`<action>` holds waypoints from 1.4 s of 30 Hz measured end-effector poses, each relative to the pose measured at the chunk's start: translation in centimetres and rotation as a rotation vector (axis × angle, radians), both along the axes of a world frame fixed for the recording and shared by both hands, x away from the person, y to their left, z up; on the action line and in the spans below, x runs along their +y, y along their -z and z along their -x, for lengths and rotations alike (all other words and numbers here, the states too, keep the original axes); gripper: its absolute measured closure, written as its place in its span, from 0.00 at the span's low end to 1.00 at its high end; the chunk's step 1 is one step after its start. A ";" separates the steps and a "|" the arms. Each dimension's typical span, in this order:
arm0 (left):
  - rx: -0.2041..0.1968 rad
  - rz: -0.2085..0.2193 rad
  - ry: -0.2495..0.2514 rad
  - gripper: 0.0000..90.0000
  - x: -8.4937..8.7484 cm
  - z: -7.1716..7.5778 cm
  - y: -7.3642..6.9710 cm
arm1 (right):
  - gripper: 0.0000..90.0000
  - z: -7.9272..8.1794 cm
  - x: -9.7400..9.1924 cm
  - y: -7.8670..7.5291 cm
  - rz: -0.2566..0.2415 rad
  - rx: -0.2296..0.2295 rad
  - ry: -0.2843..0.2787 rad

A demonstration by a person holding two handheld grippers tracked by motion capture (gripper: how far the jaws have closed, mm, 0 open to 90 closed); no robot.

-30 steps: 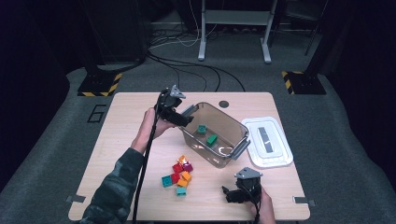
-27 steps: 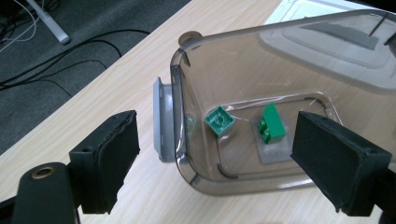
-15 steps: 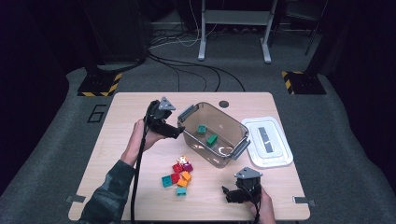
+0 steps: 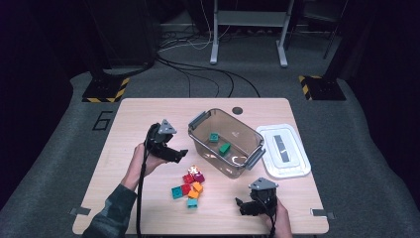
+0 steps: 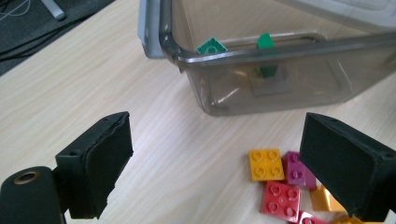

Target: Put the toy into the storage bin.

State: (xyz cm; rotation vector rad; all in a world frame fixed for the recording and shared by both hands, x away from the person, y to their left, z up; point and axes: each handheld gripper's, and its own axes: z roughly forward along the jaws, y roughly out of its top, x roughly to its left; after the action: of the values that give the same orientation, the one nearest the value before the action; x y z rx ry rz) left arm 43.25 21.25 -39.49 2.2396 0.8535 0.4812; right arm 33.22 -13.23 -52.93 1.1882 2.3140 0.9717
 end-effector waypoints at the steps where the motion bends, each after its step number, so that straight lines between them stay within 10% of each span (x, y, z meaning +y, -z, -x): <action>1: 0.000 0.000 0.000 0.10 0.0 0.0 0.0 | 0.03 0.0 0.0 0.0 0.000 0.000 0.000; 20: 0.083 -0.010 0.011 0.05 1.3 3.6 6.4 | 0.03 0.0 0.0 0.0 -0.001 0.000 0.001; 42: 0.146 -0.034 0.047 0.12 1.3 6.7 10.4 | 0.03 0.0 0.0 0.0 -0.001 0.001 0.002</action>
State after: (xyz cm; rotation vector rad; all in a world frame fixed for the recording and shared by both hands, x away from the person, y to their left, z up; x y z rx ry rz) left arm 36.53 22.59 -49.92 2.3435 0.8696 0.3148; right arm 33.21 -13.22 -52.93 1.1912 2.3129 0.9721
